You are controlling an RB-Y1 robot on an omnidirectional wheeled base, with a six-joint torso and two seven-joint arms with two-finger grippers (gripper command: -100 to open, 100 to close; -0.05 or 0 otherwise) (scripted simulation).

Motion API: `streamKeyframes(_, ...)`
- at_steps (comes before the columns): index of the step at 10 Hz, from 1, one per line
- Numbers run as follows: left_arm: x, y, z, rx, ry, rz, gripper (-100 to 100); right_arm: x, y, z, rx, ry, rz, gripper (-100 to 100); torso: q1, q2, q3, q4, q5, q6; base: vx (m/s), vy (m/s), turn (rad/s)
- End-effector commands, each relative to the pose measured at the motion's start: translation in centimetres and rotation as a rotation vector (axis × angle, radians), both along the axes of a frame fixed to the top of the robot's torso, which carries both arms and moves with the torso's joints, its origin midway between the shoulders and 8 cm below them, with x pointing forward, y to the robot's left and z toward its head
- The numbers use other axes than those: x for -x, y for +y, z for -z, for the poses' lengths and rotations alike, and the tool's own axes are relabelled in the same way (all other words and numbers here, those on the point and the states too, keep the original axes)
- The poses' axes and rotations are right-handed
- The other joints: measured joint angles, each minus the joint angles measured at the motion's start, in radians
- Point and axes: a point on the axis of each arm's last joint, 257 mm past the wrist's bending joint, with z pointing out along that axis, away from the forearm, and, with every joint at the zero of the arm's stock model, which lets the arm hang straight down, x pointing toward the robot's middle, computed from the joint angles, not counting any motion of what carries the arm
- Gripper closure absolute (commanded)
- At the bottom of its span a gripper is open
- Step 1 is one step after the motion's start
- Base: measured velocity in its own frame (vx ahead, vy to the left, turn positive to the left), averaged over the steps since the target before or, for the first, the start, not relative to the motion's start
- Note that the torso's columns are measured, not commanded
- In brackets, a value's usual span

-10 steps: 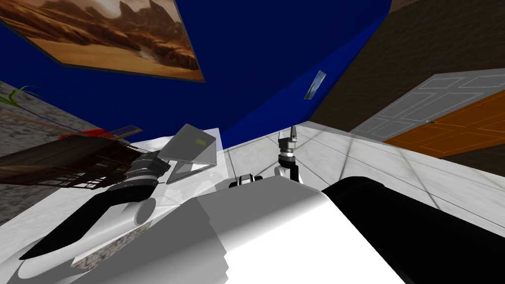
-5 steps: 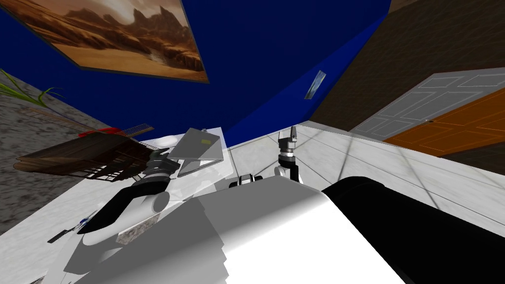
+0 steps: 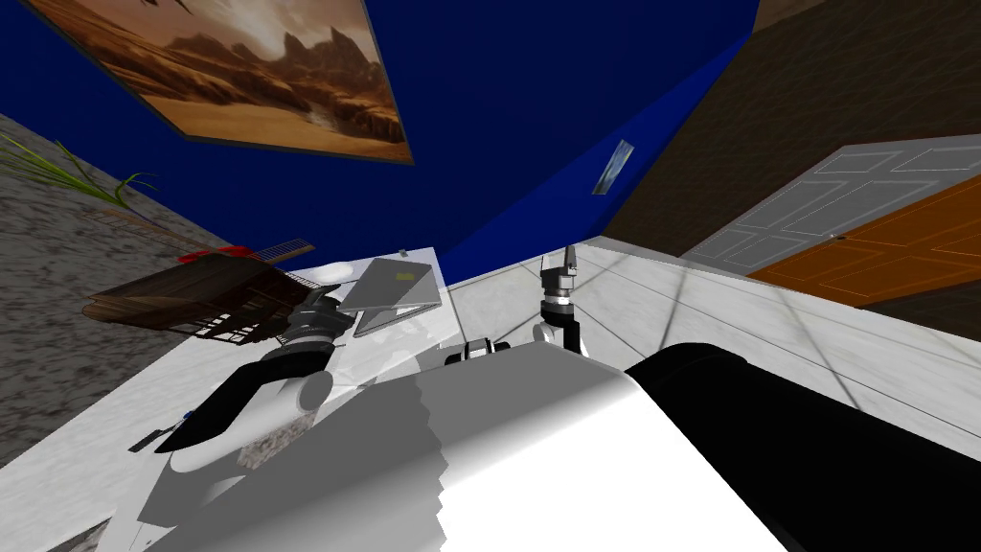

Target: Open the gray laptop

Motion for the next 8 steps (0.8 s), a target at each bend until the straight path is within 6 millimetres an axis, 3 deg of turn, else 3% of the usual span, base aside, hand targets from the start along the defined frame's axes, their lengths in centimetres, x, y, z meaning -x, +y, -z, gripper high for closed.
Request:
streamKeyframes(1, 0.9, -0.4, -1.3, 0.004, -0.001, 0.006, -100, 0.0, 0.0, 0.0, 0.0, 0.0, 0.0, 0, 0.001, 0.001, 0.001, 0.0, 0.0, 0.0, 0.057, 0.01, 0.017)
streamKeyframes(6, 2.6, -1.5, -3.9, 0.004, 0.001, 0.021, -100, 0.0, 0.0, 0.0, 0.0, 0.0, 0.0, 0, 0.002, 0.005, 0.003, 0.002, 0.0, 0.0, 0.046, 0.013, 0.023)
streamKeyframes(7, 2.4, -1.4, -3.4, 0.004, 0.002, 0.019, -100, 0.0, 0.0, 0.0, 0.0, 0.0, 0.0, 0, 0.001, 0.004, 0.003, 0.001, 0.0, 0.0, 0.023, 0.004, 0.005)
streamKeyframes(8, 2.4, -1.4, -3.5, 0.006, 0.004, 0.019, 0, 0.0, 0.0, 0.0, 0.0, 0.0, 0.0, 0, 0.001, 0.004, 0.003, 0.001, 0.001, 0.0, 0.0, 0.0, 0.0)
